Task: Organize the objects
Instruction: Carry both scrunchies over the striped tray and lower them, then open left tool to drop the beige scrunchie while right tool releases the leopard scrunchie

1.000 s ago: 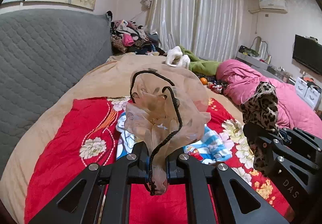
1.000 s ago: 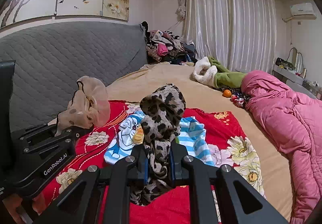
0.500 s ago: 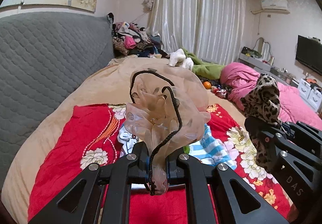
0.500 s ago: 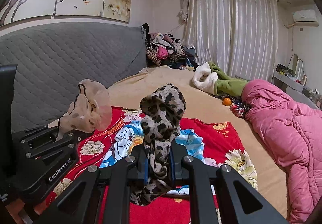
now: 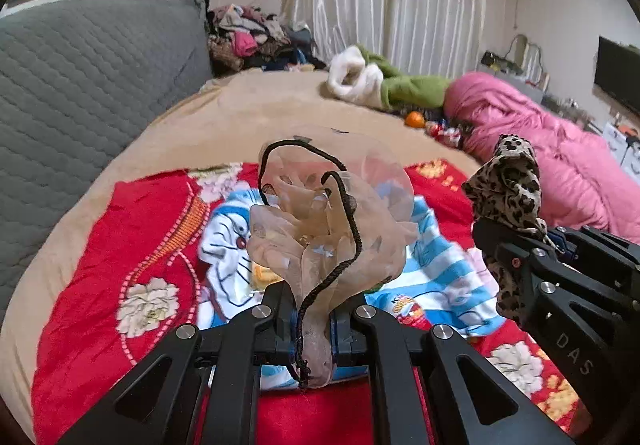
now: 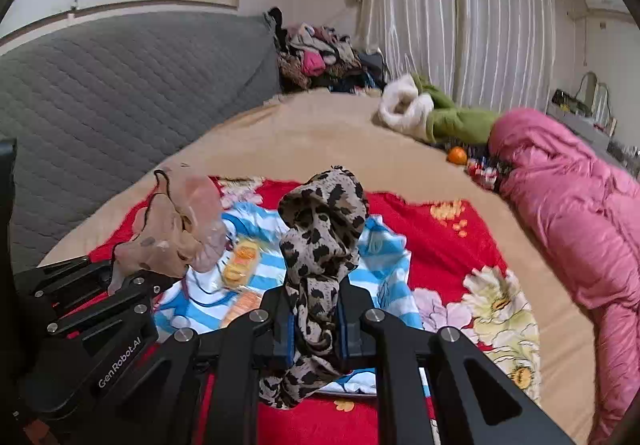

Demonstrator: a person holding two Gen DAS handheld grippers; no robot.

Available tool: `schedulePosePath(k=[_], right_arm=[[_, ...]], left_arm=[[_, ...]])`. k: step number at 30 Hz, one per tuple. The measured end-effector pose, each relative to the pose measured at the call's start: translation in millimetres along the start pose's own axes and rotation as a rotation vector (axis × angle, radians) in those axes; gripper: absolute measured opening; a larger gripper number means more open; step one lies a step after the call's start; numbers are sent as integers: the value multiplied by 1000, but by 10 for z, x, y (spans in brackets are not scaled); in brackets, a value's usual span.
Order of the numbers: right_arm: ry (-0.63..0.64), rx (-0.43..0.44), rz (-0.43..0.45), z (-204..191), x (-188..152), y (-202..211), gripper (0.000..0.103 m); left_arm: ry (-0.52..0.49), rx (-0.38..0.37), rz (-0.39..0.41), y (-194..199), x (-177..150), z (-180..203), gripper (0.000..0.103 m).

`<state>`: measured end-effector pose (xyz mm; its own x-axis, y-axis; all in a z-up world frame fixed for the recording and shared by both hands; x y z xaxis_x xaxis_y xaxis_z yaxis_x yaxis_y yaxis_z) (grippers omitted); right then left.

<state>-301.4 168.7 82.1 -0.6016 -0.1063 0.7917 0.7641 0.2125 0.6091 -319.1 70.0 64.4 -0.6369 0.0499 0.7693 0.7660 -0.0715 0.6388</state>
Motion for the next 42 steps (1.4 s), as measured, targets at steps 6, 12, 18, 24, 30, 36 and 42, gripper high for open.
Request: schedulePosePath(k=[6, 12, 18, 24, 30, 36, 42], right_arm=[[-13, -2, -79, 181, -180, -510, 15], [-15, -9, -154, 319, -362, -963, 15], [-20, -13, -204, 389, -505, -1253, 15], [-35, -22, -230, 452, -572, -1463, 15], [-22, -34, -275, 473, -665, -1645, 15], [-26, -44, -289, 483, -707, -1708, 19], [-27, -61, -278, 494, -695, -1666, 27]], left_arm=[[-16, 9, -75, -550, -142, 92, 11], [-33, 17, -148, -998, -339, 145, 11], [-33, 18, -177, -1214, -438, 180, 11], [-44, 21, -202, -1364, -521, 234, 11], [-63, 15, -215, -1448, -577, 279, 14], [-65, 9, -216, -1450, -580, 306, 19], [-73, -12, -215, -1414, -594, 341, 36]])
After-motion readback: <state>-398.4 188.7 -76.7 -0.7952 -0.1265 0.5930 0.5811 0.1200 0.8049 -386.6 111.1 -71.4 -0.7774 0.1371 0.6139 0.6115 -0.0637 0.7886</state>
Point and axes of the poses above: each gripper's, at about its wrist camera, not at the fingertips, and y roughly against the way its jaws point, z to its right, x to its top, the point moved 5 cm from there along -y, roughly the way its jaws point, and after that the axes turned 4 degrees about x, right-handed, at the moved point
